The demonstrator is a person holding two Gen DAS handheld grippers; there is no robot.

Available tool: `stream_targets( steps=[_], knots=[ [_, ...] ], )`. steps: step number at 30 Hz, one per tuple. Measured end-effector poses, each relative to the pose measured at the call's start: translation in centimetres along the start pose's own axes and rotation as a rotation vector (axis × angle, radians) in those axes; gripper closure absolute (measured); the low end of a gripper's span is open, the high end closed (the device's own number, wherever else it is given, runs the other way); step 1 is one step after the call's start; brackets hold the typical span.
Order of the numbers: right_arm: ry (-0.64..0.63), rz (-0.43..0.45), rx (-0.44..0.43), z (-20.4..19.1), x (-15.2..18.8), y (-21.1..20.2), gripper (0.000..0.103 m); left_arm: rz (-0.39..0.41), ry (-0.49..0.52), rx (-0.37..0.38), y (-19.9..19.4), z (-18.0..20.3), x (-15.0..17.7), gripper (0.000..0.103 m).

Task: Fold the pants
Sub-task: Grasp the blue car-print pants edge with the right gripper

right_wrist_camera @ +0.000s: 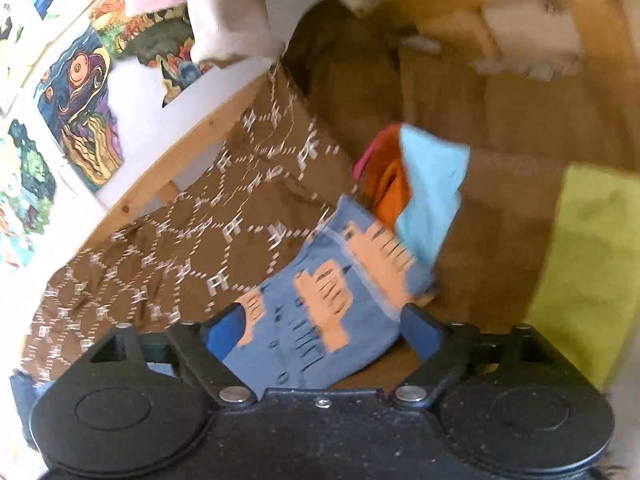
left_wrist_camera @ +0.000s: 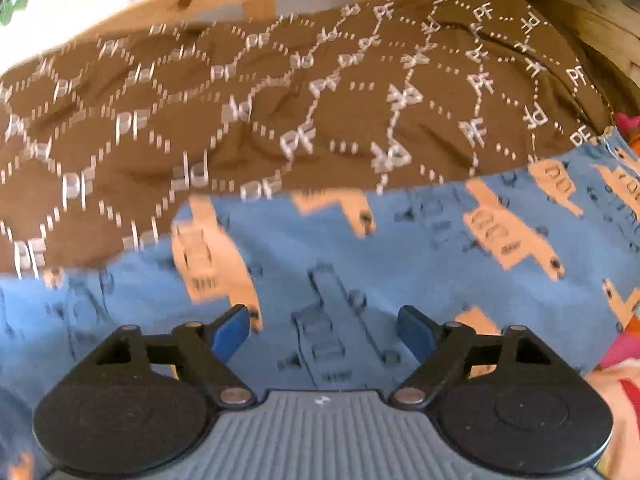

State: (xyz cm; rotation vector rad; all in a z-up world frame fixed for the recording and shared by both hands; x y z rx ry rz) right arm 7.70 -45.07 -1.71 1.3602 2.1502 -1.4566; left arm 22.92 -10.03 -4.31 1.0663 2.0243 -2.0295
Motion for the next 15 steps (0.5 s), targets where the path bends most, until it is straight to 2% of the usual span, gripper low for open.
stream_targets(
  steps=[3,6,9,11,15],
  knots=[
    [0.106,0.002,-0.028,1.6,-0.3,0.2,0.017,0.066,0.047,0.069,-0.9,2.1,-3.6,0.017],
    [0.186,-0.023,-0.068,2.7,-0.3,1.1,0.02,0.125,0.109,0.16,-1.2,6.6,-8.0,0.016],
    [0.229,-0.023,-0.1,3.1,-0.2,1.2,0.021,0.204,0.177,0.233,-0.6,11.4,-11.0,0.014],
    [0.252,-0.018,-0.096,3.5,0.0,1.2,0.023,0.217,0.218,0.26,0.6,14.8,-12.0,0.014],
    [0.36,0.023,-0.092,4.6,-0.1,1.2,0.03,0.18,0.256,0.341,3.7,19.5,-13.4,0.015]
  ],
)
Point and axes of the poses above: each gripper's, at about its wrist camera, not at the fingertips, and y roughly the way its jaws point, z to its right, x to its underside, the point moved 5 cm from there along y, roughly the way its jaws point, and after that the axes turned 7 degrees about -z, right-handed, at the moved point
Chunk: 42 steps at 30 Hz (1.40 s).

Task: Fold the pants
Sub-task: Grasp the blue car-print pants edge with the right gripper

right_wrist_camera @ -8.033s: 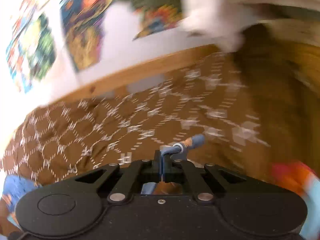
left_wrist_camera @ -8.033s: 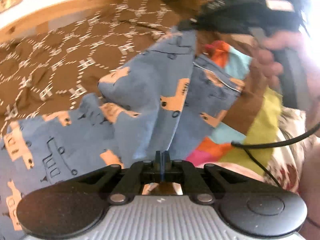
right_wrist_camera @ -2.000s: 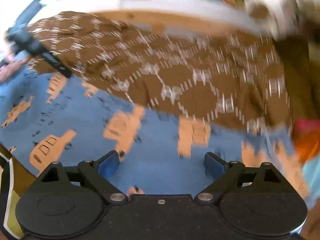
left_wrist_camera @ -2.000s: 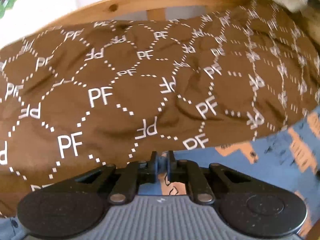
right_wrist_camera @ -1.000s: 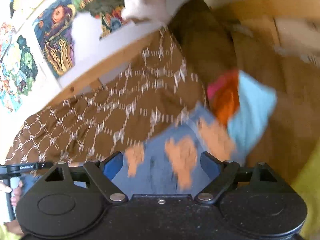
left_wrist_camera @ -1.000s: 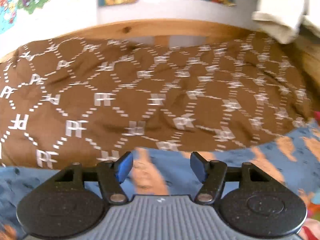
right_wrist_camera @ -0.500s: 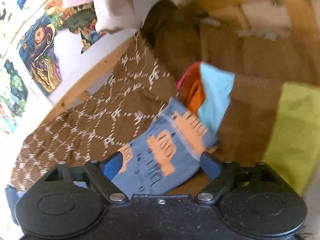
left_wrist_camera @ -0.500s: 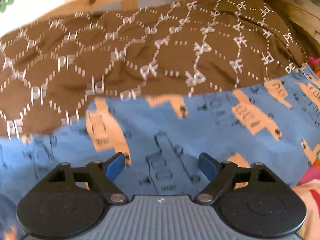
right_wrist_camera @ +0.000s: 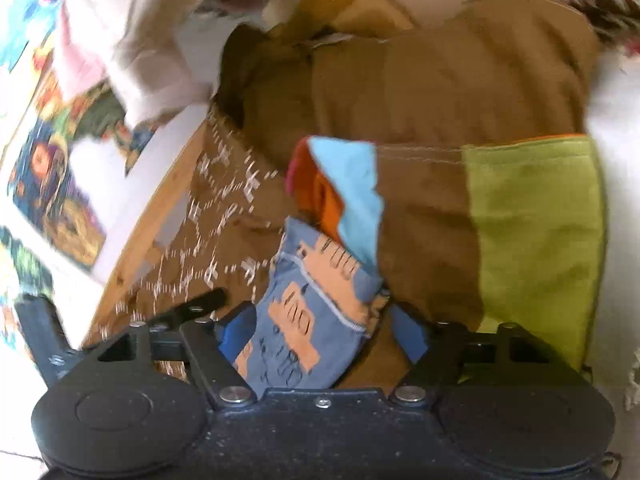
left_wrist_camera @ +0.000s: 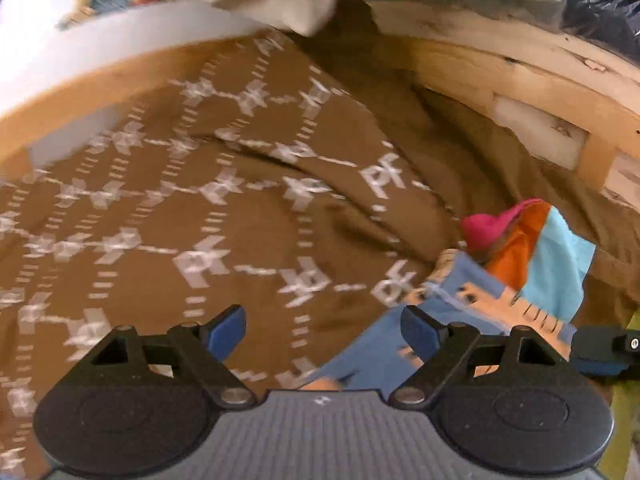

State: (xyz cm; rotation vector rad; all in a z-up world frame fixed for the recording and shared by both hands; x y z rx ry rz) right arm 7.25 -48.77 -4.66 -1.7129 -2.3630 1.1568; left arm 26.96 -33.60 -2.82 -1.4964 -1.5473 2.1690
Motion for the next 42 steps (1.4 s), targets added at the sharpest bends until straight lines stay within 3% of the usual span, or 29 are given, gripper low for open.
stream_targets(
  steps=[5,8,15,17,19,20,24,29,33,42],
  knots=[
    [0.126,0.031,0.023,1.4,0.1,0.0,0.047,-0.031,-0.01,0.011,2.6,1.2,-0.3,0.015],
    [0.226,0.039,0.006,2.0,0.6,0.3,0.049,-0.1,0.035,-0.069,4.3,1.6,0.4,0.013],
    [0.282,0.046,0.021,2.5,0.3,1.1,0.049,-0.093,0.055,-0.088,4.8,1.7,0.8,0.011],
    [0.26,0.062,0.029,2.6,0.6,1.2,0.054,-0.099,0.055,-0.091,4.5,1.6,0.7,0.011],
    [0.221,0.08,0.067,2.7,0.9,1.1,0.082,-0.103,0.045,-0.105,4.3,1.5,0.3,0.012],
    [0.221,0.086,0.073,3.0,1.1,1.1,0.087,-0.105,0.035,-0.115,3.8,1.2,-0.2,0.012],
    [0.218,0.115,0.054,2.8,1.2,0.6,0.088,-0.114,-0.021,-0.144,2.4,0.6,-0.7,0.014],
    [0.04,0.153,0.118,0.4,1.5,-0.3,0.091,-0.092,-0.048,-0.116,-0.7,-0.3,-0.8,0.014],
    [-0.189,0.191,0.2,-2.6,2.0,-0.7,0.091,-0.112,-0.098,-0.048,-2.1,-0.9,-1.1,0.014],
    [-0.801,0.233,0.323,-9.5,6.4,0.2,0.091,-0.18,-0.377,0.265,-3.8,-2.8,-1.6,0.019]
  ],
)
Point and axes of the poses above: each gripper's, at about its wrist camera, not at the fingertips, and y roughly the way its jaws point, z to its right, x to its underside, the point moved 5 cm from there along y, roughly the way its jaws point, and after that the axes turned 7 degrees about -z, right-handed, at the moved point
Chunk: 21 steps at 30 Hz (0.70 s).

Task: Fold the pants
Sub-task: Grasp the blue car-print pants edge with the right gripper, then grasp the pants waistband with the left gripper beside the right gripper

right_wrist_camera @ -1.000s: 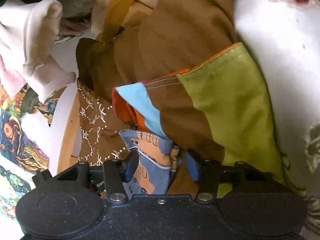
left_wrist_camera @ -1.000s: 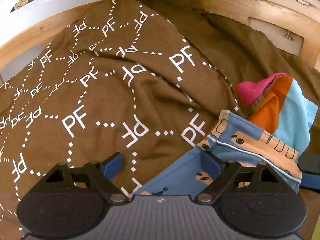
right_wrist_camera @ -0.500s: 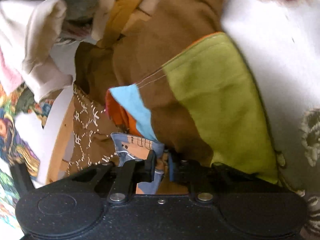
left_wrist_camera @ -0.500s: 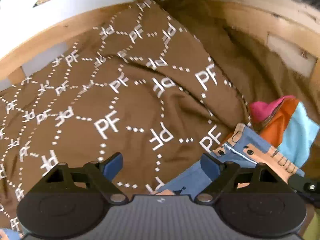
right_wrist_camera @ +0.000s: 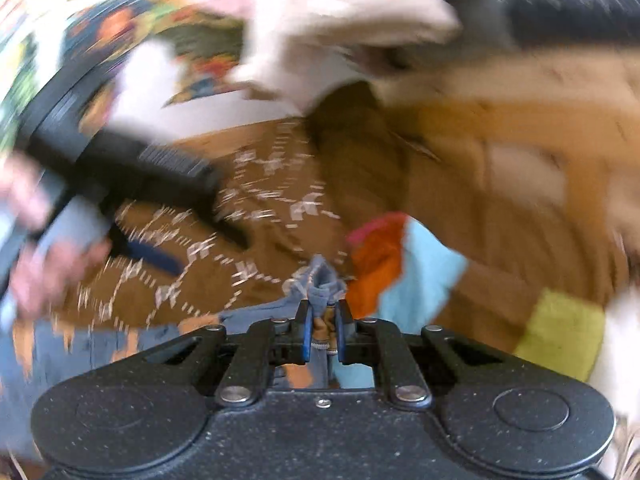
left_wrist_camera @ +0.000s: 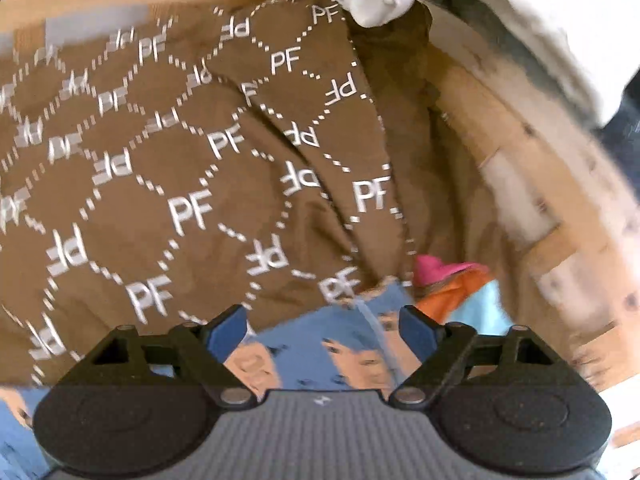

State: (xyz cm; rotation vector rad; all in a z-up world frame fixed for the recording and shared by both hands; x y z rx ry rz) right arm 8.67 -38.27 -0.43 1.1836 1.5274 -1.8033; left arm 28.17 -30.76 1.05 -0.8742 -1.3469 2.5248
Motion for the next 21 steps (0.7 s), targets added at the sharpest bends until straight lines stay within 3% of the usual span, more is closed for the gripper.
stream_targets(
  steps=[4,8,14,17,20,21],
  knots=[
    [-0.246,0.008,-0.013,-3.4,0.9,-0.4,0.091,-0.038,-0.086,0.118,-0.5,-0.9,0.9,0.019],
    [-0.397,0.002,-0.032,-5.7,1.9,-0.3,0.091,-0.076,-0.103,0.149,0.5,-2.0,2.4,0.019],
    [-0.465,-0.023,-0.052,-6.7,2.7,0.1,0.091,-0.112,-0.134,0.234,2.0,-2.8,4.0,0.019],
    [-0.479,-0.036,-0.056,-7.1,2.9,0.1,0.091,-0.087,-0.156,0.27,2.2,-2.8,4.1,0.022],
    [-0.49,-0.045,-0.058,-7.2,3.1,0.2,0.091,-0.07,-0.174,0.243,2.3,-3.1,4.1,0.05],
    [-0.492,-0.046,-0.059,-7.2,3.1,0.2,0.091,-0.071,-0.185,0.22,2.4,-3.4,4.2,0.067]
  ],
)
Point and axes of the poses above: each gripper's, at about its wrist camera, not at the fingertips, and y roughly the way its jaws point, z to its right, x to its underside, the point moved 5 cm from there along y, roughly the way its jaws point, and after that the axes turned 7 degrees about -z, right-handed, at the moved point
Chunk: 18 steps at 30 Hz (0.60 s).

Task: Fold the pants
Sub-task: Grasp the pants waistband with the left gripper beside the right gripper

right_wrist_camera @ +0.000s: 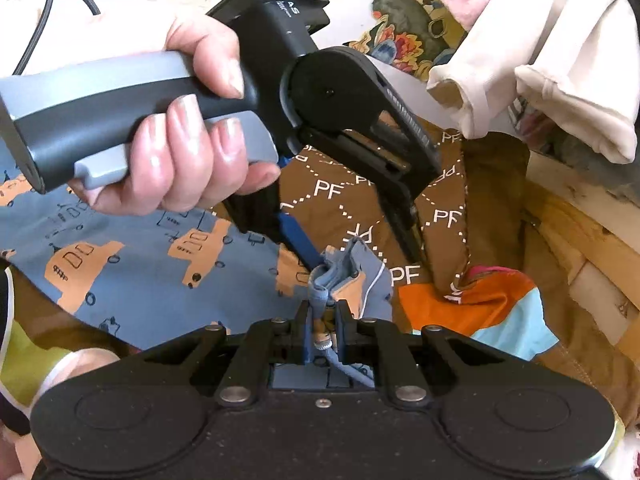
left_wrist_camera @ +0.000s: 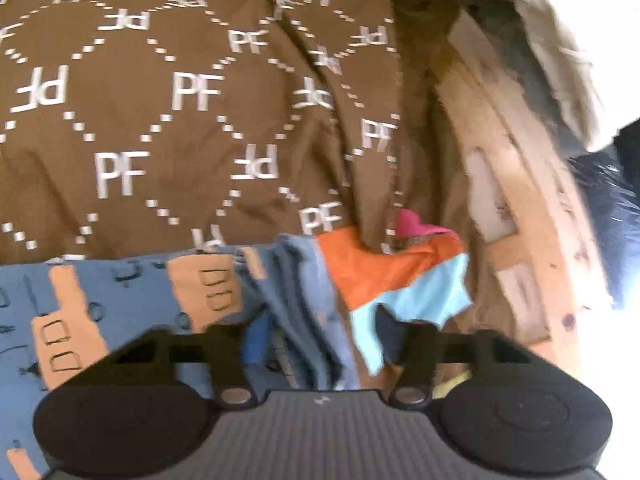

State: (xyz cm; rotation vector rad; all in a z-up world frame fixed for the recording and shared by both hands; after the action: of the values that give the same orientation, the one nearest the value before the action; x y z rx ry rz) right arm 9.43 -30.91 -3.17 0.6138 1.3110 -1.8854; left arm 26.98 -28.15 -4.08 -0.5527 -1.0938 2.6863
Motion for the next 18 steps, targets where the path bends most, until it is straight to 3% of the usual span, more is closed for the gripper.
stream_targets(
  steps=[1,4,7,13,18],
  knots=[
    [-0.002,-0.001,-0.002,0.0,0.1,0.0,0.091,0.0,-0.011,-0.014,0.2,-0.3,0.0,0.082],
    [-0.011,-0.002,-0.005,-0.2,0.0,0.0,0.091,0.029,-0.049,-0.004,-0.2,-1.2,0.2,0.09],
    [-0.033,0.006,-0.012,-0.5,0.0,-0.3,0.091,0.062,-0.034,-0.015,-1.0,-1.3,0.6,0.092],
    [-0.089,0.052,-0.058,-2.0,-0.5,-1.6,0.091,0.158,0.036,-0.131,-4.0,-0.9,2.3,0.093],
    [-0.139,0.087,-0.146,-4.3,-1.2,-3.1,0.091,0.194,-0.017,-0.168,-7.3,-2.9,4.3,0.093]
  ],
)
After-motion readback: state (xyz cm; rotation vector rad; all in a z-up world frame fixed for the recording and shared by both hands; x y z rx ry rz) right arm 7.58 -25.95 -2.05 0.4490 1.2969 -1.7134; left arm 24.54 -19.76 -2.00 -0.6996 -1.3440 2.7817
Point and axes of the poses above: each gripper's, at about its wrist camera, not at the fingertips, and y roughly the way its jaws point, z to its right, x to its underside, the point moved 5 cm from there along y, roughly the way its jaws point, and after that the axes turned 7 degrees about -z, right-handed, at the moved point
